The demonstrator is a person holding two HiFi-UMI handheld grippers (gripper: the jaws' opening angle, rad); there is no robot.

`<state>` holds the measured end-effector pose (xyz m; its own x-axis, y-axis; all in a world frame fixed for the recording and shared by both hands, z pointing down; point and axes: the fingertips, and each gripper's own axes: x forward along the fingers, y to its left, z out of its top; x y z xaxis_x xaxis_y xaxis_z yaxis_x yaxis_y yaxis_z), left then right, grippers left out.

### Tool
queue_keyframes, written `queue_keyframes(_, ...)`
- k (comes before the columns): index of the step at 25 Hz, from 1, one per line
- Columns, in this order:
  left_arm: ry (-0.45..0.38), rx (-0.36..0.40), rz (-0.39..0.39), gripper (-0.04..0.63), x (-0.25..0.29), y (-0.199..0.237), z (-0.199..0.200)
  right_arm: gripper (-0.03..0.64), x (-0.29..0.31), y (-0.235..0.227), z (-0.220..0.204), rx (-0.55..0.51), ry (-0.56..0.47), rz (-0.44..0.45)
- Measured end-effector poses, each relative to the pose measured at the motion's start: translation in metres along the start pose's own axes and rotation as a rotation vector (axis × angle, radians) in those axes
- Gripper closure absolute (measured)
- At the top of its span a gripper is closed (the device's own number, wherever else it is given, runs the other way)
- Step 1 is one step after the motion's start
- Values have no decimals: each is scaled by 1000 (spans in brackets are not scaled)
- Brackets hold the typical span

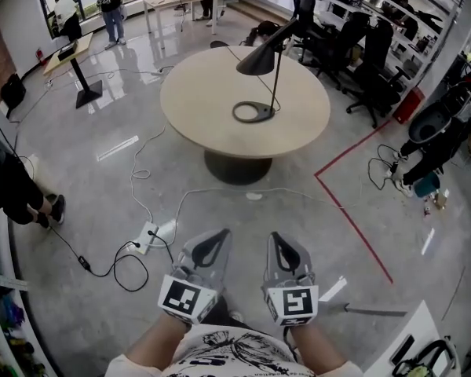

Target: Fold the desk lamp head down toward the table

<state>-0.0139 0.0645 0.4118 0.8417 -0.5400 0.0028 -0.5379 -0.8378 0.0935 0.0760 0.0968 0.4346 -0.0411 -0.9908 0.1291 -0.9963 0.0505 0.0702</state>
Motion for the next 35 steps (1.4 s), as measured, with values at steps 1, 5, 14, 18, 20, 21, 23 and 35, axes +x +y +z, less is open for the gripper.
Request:
queue_keyframes(1, -1, 3, 2, 591, -3, -6, -1, 607, -8, -1, 0, -5, -5, -7)
queue_keyframes(5, -2, -1, -2, 591, -21, -20, -7, 607, -31, 5, -2, -19, -22, -8)
queue_keyframes(14, -28, -7, 1, 591, -45, -42, -2, 607, -60, 14, -3, -8, -25, 7)
queue_keyframes(18, -37, 8, 8, 591, -51, -44, 3, 607, -64, 17, 1, 3, -32, 18)
queue_keyframes(20, -39, 10, 14, 591, -52, -42, 5, 607, -63, 18, 2, 19, -36, 22)
queue_keyframes(21, -40, 10, 15, 591, -53, -41, 6, 607, -63, 19, 3, 22, -36, 22)
queue_keyframes(23, -43, 9, 17, 591, -56, -40, 7, 607, -64, 21, 3, 19, -37, 21)
queue_keyframes(35, -36, -12, -3, 591, -65, -40, 5, 607, -72, 21, -3, 11, -15, -11)
